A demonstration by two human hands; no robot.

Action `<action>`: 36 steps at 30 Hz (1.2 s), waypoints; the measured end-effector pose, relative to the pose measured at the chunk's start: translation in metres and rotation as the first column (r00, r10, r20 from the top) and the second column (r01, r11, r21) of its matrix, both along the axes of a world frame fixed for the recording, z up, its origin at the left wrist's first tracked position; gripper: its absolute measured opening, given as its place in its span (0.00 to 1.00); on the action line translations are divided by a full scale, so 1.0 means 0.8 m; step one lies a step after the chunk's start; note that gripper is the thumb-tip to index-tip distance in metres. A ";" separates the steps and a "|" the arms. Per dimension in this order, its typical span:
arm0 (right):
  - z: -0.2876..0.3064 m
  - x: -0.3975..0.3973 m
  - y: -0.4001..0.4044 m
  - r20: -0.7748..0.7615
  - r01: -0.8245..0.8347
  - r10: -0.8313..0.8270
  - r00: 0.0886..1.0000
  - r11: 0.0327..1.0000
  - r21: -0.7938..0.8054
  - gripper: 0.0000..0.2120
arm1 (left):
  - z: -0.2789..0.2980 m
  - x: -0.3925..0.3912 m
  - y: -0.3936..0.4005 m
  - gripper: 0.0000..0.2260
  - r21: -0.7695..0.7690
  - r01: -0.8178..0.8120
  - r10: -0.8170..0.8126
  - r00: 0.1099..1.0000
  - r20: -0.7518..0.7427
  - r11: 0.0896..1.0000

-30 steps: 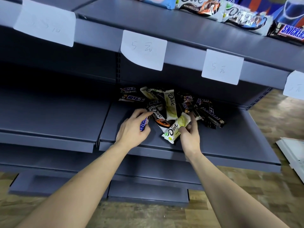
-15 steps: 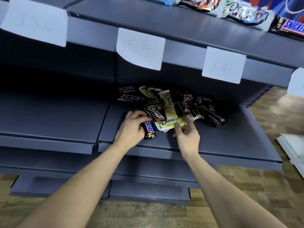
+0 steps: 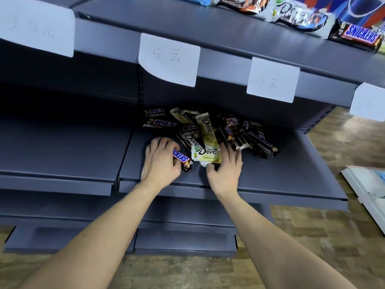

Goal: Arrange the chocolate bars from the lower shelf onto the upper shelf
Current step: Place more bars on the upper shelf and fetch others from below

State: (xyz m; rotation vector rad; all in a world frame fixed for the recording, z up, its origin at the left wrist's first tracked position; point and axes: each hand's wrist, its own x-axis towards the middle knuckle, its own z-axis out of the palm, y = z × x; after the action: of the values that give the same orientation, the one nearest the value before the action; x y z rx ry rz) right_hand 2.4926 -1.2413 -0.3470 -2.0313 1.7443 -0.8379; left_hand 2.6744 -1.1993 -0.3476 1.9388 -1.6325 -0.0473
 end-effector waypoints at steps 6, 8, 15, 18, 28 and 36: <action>0.009 -0.011 0.006 0.170 0.001 -0.020 0.985 0.994 0.110 0.31 | -0.001 0.003 0.005 0.18 0.061 -0.015 0.018 0.999 -0.047 0.998; 0.014 -0.018 0.007 0.216 -0.023 -0.010 0.976 0.988 0.150 0.29 | -0.002 0.004 0.015 0.19 0.035 0.002 0.002 0.995 -0.100 0.999; 0.026 -0.041 0.032 0.274 -0.020 -0.053 0.960 0.966 0.259 0.24 | 0.011 0.011 0.049 0.16 0.057 0.142 -0.125 0.965 -0.231 0.988; 0.034 -0.049 0.049 0.268 -0.019 -0.059 0.962 0.959 0.282 0.26 | 0.023 0.013 0.071 0.17 0.074 0.185 -0.171 0.971 -0.169 0.980; 0.084 -0.124 0.116 0.083 -0.099 0.092 0.992 0.992 0.080 0.26 | 0.084 -0.031 0.151 0.15 0.014 0.218 -0.219 0.976 0.007 0.976; 0.166 -0.236 0.193 0.049 -0.102 0.115 0.992 0.973 -0.207 0.23 | 0.182 -0.142 0.199 0.13 -0.121 0.335 -0.322 0.940 0.116 0.935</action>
State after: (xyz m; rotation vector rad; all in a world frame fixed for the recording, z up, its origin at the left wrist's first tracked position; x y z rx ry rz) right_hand 2.3039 -1.0869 -0.2143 -2.1829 1.5548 -1.0697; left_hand 2.5611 -1.0402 -0.2020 1.5683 -1.9550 0.0259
